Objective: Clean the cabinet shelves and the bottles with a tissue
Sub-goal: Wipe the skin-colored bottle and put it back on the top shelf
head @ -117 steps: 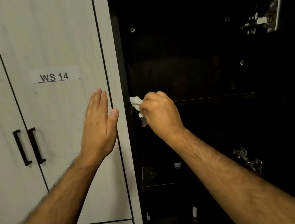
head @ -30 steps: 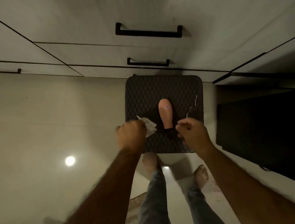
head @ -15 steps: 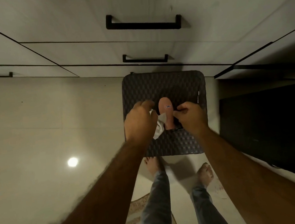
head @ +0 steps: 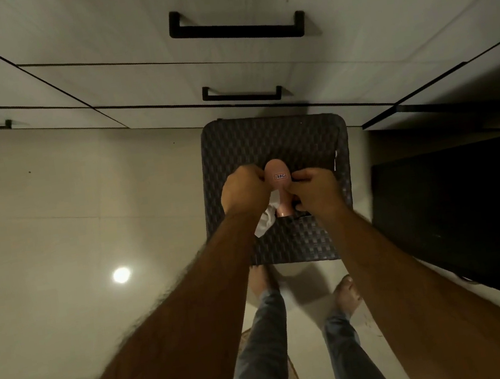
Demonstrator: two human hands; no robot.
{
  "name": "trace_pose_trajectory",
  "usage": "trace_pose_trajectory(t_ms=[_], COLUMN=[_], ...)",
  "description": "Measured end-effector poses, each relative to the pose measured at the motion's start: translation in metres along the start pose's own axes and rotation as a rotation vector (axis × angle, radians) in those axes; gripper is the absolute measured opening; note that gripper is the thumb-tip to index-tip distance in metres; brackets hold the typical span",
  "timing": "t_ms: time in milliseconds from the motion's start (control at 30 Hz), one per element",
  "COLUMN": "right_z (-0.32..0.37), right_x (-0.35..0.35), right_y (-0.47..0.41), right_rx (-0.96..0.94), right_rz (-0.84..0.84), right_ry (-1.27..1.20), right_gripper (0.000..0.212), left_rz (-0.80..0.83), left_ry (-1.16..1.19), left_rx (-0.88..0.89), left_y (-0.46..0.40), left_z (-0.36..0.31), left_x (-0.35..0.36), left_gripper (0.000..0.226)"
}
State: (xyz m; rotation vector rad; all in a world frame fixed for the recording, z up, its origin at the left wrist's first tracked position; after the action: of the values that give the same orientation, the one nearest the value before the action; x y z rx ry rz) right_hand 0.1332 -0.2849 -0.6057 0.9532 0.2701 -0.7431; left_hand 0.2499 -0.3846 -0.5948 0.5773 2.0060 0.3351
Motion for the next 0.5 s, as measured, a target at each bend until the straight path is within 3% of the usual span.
trace_pose_trajectory(t_ms=[167,500], right_z=[0.020,0.083], right_x=[-0.021,-0.108], right_y=[0.013,0.068], right_rx=[-0.056,-0.277], right_rz=[0.011,0.064], right_ry=[-0.206,-0.281], right_gripper=[0.023,0.014], left_rz=[-0.097,-0.218], left_ry=[0.231,0.472], left_rx=[0.051,0.089], left_y=[0.008,0.078], left_z=[-0.020,-0.091], left_x=[-0.022,-0.087], left_gripper=[0.023,0.029])
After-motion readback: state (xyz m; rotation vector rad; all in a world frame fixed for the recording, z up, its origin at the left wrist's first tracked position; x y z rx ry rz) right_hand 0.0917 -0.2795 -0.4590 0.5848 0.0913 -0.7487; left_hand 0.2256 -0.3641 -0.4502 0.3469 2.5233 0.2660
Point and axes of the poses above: each hand's wrist, its own y-axis away from the middle knuckle, its own x-axis out of the palm, z = x × y, the point moved 6 cm from there along -y, towards the middle knuckle, and after that the axes turned 11 degrees about -z, right-handed, at the moved point
